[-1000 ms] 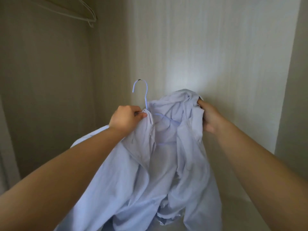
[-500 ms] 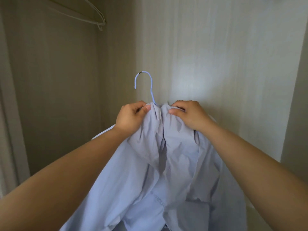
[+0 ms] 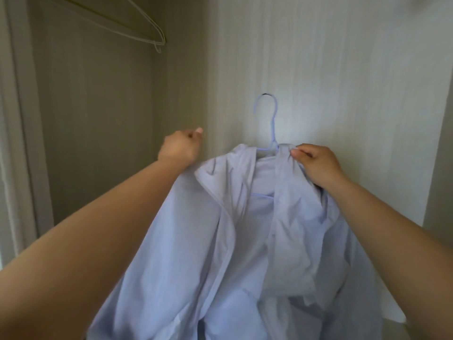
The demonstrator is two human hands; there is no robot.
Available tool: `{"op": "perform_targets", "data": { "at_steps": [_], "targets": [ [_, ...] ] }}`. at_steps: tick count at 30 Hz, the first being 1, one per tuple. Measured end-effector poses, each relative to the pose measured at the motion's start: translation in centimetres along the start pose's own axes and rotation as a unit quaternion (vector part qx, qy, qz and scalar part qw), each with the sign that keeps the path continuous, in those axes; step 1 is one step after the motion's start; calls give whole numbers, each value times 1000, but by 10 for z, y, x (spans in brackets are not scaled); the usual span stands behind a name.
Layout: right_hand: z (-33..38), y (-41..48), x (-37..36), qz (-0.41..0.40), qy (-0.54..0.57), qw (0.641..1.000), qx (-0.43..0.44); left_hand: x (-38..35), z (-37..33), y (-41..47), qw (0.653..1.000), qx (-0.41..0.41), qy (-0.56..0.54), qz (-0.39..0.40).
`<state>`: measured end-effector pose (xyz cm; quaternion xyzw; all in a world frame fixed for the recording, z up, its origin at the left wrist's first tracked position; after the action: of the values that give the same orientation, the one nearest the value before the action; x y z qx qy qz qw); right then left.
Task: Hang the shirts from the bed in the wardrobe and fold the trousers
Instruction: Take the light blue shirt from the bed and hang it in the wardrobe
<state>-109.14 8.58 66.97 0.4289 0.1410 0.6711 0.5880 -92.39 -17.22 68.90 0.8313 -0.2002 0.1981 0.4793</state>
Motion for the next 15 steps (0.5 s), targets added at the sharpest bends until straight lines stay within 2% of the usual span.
{"op": "perform_targets", "data": {
  "at_steps": [2, 3, 5, 7, 10, 12, 15],
  "targets": [
    [-21, 5, 14, -48, 0, 998, -51, 17, 3, -8, 992, -47, 42, -106],
    [-29, 6, 20, -70, 5, 995, -74, 17, 4, -15, 988, -76, 30, -130],
    [-40, 7, 32, -105, 24, 988, -113, 0, 17, -27, 992, -78, -39, -91],
    [-47, 8, 40, -128, 53, 980, -139, -24, 35, -38, 996, -18, -83, 5],
    [-51, 7, 48, -146, 96, 971, -163, -50, 55, -48, 990, 41, -2, 134],
    [-53, 8, 55, -149, 126, 966, -168, -60, 54, -47, 989, 43, -8, 141],
    [-54, 9, 69, -151, 128, 967, -160, -47, 45, -35, 986, 90, -129, 57]
  ]
}}
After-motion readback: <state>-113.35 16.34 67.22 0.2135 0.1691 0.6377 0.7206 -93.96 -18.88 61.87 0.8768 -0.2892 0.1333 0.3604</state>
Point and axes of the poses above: each hand's wrist, its own y-axis towards the middle knuckle, its own x-axis out of the back of the hand, z = x × y, the point moved 7 cm from there along y, towards the middle knuckle, and after that the axes turned 9 degrees about -x, right-handed, at the moved point
